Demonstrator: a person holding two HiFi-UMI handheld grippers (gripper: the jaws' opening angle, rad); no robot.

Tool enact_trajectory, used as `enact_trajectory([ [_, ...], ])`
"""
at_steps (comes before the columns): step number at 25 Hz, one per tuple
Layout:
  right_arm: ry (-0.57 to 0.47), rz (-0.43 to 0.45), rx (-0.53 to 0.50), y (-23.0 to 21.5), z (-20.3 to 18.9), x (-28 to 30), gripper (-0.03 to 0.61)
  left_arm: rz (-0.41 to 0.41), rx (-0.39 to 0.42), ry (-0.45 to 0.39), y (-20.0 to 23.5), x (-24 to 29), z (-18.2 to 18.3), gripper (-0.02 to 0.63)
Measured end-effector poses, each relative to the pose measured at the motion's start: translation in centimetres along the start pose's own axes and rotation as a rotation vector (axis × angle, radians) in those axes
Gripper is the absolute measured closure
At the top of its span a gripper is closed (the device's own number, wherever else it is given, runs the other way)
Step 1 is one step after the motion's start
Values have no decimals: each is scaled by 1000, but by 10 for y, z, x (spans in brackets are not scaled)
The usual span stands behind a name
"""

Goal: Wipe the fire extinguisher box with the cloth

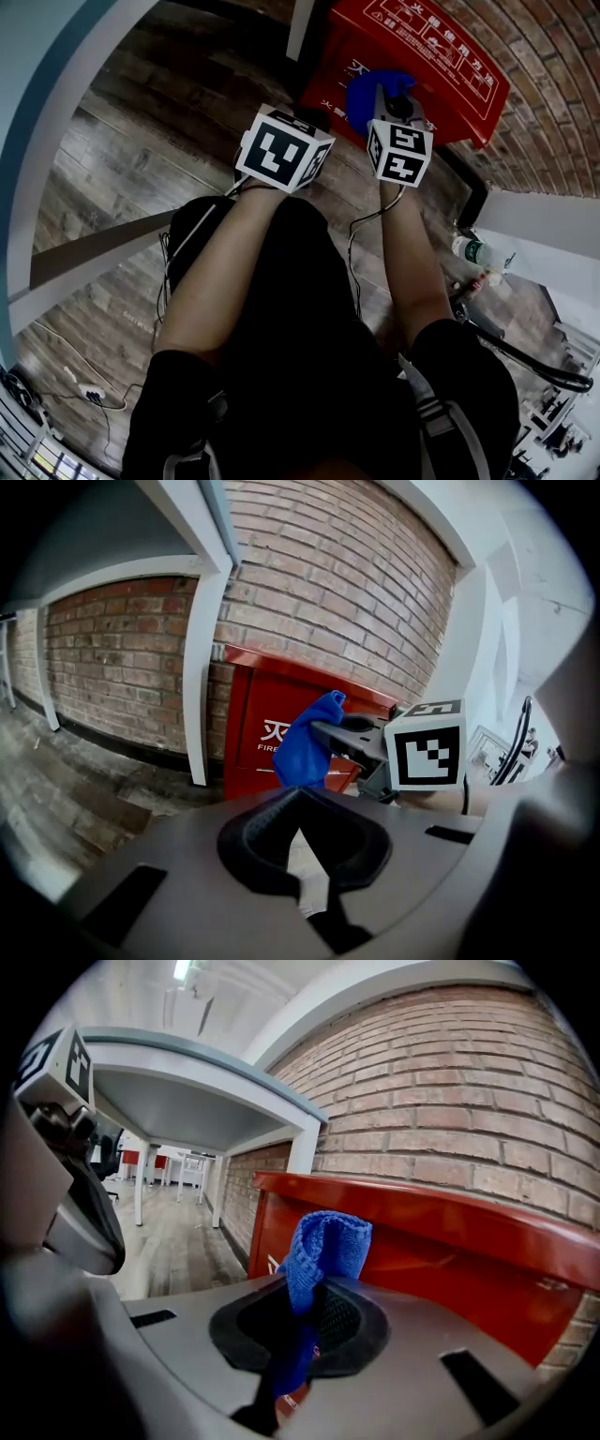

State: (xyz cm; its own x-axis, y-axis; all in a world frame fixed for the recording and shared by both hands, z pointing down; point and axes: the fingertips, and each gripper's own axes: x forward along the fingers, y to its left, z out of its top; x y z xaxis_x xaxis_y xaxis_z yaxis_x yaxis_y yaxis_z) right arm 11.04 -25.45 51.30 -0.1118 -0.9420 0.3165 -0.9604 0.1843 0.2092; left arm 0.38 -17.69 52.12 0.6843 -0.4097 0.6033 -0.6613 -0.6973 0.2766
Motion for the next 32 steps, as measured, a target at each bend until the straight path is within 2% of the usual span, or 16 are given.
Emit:
enact_trajectory([
  [6, 36, -94, 17, -57, -35, -51, 537, -31, 51, 50, -17, 9, -11, 615],
  [13, 72, -158, 16, -104, -65, -91, 537, -108, 24, 67, -29, 21, -10, 615],
  [15, 92, -171, 37, -112, -78, -96, 537, -113, 29, 69, -31, 24, -9, 615],
  [18, 122, -170, 89, -120, -97, -96, 537, -161, 4, 78, -42, 29, -10, 615],
  [20, 138, -163, 84, -120, -106, -92, 537, -168, 9, 87, -45, 31, -12, 615],
  [25, 175, -136, 51, -107, -123, -75, 537, -127, 77, 128, -43, 36, -20, 615],
  [32, 183, -17, -18, -61, -118, -33, 537, -98, 103, 154, -38, 33, -27, 615],
])
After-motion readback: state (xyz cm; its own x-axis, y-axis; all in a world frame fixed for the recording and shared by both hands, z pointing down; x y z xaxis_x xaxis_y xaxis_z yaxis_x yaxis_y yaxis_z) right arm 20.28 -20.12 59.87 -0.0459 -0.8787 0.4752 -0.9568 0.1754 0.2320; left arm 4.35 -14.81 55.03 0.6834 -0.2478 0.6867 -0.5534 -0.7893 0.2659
